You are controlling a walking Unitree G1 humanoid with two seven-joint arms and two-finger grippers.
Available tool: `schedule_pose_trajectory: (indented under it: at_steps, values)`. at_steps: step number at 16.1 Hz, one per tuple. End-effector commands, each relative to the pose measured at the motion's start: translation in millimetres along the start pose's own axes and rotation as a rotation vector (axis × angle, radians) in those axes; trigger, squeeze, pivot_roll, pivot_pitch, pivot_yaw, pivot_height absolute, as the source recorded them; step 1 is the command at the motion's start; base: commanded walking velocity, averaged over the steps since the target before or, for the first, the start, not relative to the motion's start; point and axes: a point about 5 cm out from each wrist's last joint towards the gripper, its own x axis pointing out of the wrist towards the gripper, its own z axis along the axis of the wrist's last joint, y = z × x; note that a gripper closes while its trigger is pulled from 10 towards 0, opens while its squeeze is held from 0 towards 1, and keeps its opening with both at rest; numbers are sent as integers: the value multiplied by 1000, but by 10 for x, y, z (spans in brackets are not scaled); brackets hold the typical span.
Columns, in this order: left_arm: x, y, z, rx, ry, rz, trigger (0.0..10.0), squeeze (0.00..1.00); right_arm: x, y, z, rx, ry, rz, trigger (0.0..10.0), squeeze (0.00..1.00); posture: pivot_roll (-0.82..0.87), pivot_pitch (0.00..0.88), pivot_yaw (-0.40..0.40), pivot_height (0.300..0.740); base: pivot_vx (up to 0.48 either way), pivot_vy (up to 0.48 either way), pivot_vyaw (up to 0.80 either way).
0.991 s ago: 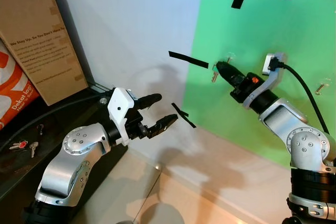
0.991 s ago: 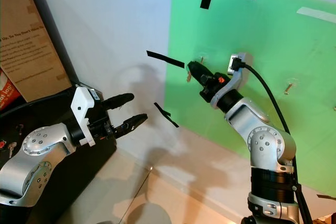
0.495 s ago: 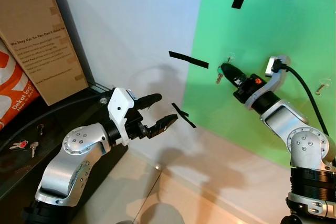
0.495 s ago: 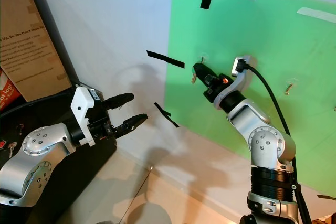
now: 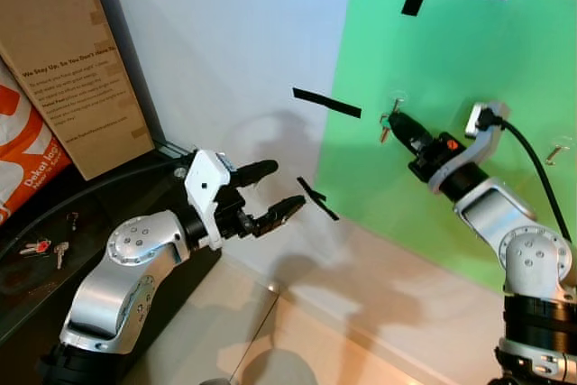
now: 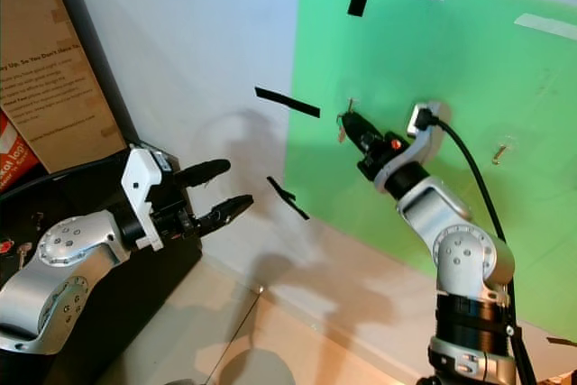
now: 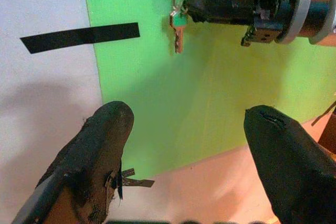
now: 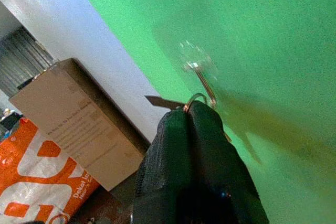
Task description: Hang keys on a hook
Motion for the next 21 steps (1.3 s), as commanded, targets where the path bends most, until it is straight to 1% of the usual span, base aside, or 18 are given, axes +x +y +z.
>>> schedule_pose_trajectory:
  at_steps: [1,5,9,11,12,13,14,15,16,17,18,19,20,21]
  values:
    - [11,-15,67,30,-14,-14,10000,0,-59,-36,43,-5,-16,-25,10000,0,-70,0,-9,740,0,0,0]
    - [11,-17,67,30,-12,-16,10000,0,-83,-94,-52,19,8,-46,10000,0,-70,0,-6,740,0,0,0]
    - [12,-9,72,32,-12,-17,10000,0,-43,-57,-96,25,18,-35,10000,0,-69,0,-4,740,0,0,0]
    - [15,-4,81,33,-21,-10,10000,0,8,-36,-137,3,41,-28,10000,0,-71,0,-4,740,0,0,0]
    - [31,-6,95,26,-36,-4,10000,0,67,-35,-195,-54,67,-55,10000,0,-74,0,-2,740,0,0,0]
    - [45,-5,104,21,-45,2,10000,0,107,-39,-227,-80,69,-84,10000,0,-73,0,-2,740,0,0,0]
    - [50,-3,106,20,-48,5,10000,0,118,-42,-234,-86,64,-97,10000,0,-73,0,-2,740,0,0,0]
    - [69,17,114,21,-57,30,10000,0,144,-89,-243,-99,31,-169,10000,0,-72,0,2,740,0,0,0]
    - [75,35,110,20,-59,47,10000,0,142,-114,-243,-93,13,-200,10000,0,-71,0,4,740,0,0,0]
    - [81,66,95,25,-55,75,10000,0,130,-151,-246,-88,-15,-238,10000,616,-70,0,6,740,0,0,0]
    - [85,95,84,33,-49,99,10000,0,107,-173,-250,-77,-41,-252,10000,1000,-69,0,9,740,0,0,0]
    - [85,110,84,34,-50,112,10000,0,95,-170,-254,-78,-51,-243,10000,1000,-69,0,11,740,0,0,0]
    - [84,126,87,36,-54,129,10000,0,76,-158,-256,-99,-68,-224,10000,1000,-71,0,15,740,0,0,0]
    - [81,156,72,43,-43,167,10000,0,57,-148,-270,-88,-79,-207,10000,1000,-74,0,18,740,0,0,0]
